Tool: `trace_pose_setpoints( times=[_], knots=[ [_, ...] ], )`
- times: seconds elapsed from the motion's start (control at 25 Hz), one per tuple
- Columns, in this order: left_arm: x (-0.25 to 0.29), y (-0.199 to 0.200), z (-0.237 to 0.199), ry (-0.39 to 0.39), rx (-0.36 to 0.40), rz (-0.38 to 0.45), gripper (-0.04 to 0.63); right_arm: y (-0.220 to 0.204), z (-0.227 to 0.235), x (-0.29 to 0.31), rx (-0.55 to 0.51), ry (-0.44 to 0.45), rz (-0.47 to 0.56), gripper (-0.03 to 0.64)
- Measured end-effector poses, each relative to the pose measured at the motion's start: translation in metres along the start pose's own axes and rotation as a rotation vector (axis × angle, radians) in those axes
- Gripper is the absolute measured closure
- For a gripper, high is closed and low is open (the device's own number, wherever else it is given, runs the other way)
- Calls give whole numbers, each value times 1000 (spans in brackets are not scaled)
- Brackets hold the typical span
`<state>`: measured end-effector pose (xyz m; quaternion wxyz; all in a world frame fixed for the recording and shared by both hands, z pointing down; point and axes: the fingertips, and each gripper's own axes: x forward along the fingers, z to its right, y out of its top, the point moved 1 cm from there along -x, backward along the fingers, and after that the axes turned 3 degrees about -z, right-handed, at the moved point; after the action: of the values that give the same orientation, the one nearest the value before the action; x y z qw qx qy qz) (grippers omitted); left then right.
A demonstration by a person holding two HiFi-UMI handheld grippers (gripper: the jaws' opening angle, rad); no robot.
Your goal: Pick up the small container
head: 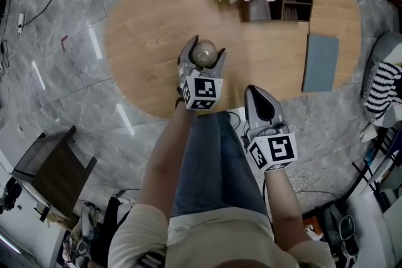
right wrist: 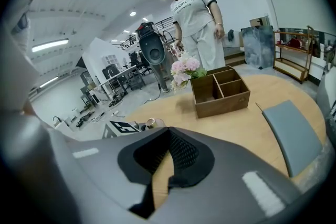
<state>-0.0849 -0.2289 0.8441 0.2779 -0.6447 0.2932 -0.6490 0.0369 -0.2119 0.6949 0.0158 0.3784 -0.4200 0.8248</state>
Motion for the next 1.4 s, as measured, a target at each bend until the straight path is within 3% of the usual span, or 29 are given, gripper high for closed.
trace_pose_setpoints(
  times=[0.64,1.4],
  knots=[
    [-41,1,13,-17,-72,4,256,3,-13,-32,-21,-8,47,617],
    [-191,63,41,20,-144,65,256,38,-59,-130,-112,18,146,617]
  ],
)
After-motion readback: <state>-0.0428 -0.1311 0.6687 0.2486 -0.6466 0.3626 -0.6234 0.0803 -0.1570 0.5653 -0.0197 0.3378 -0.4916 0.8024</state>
